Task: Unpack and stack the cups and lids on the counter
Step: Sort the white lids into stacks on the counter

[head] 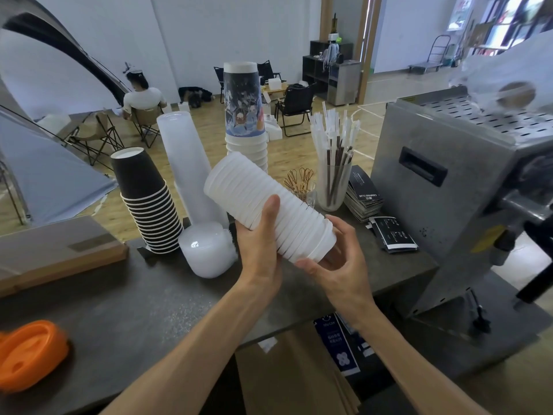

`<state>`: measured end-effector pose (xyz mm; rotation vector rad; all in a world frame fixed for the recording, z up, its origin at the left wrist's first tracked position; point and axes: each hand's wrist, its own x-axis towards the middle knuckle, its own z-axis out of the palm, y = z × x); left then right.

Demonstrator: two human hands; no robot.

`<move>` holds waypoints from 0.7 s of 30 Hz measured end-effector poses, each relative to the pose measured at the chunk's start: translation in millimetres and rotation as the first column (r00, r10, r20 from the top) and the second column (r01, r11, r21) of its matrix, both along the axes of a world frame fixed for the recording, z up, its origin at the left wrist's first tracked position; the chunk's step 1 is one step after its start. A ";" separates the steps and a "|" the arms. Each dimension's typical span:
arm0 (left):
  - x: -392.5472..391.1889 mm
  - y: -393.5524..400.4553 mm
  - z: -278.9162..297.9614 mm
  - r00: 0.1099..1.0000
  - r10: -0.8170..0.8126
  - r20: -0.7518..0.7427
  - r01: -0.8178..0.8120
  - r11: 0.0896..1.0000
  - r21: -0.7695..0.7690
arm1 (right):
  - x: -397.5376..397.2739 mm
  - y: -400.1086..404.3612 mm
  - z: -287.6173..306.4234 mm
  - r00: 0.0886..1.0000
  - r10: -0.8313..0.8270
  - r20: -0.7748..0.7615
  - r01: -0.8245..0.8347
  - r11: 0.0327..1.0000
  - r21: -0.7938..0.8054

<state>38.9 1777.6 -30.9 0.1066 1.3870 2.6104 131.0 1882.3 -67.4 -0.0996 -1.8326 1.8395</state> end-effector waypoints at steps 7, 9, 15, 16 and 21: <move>2.4 -0.3 -1.6 0.998 0.033 -0.046 -0.034 0.999 -0.025 | -1.1 -1.5 1.1 1.000 -0.031 0.004 0.031 0.997 0.075; 3.5 -0.1 0.0 0.998 0.048 -0.040 -0.049 0.998 -0.026 | -1.6 -3.7 3.1 0.999 -0.052 0.012 0.051 0.996 0.073; 7.0 -1.0 0.2 0.998 0.052 -0.024 -0.052 0.999 0.002 | -3.2 -3.2 0.0 0.999 -0.049 0.024 0.048 0.998 0.052; 8.2 -1.2 -0.7 0.999 0.050 -0.021 -0.050 0.999 0.004 | -3.0 -3.2 -1.4 0.999 -0.046 0.027 0.045 0.998 0.043; 4.2 -3.9 -2.1 0.996 0.040 -0.081 -0.047 0.995 -0.089 | -1.7 -6.5 -4.5 0.999 -0.001 0.046 0.000 1.000 0.001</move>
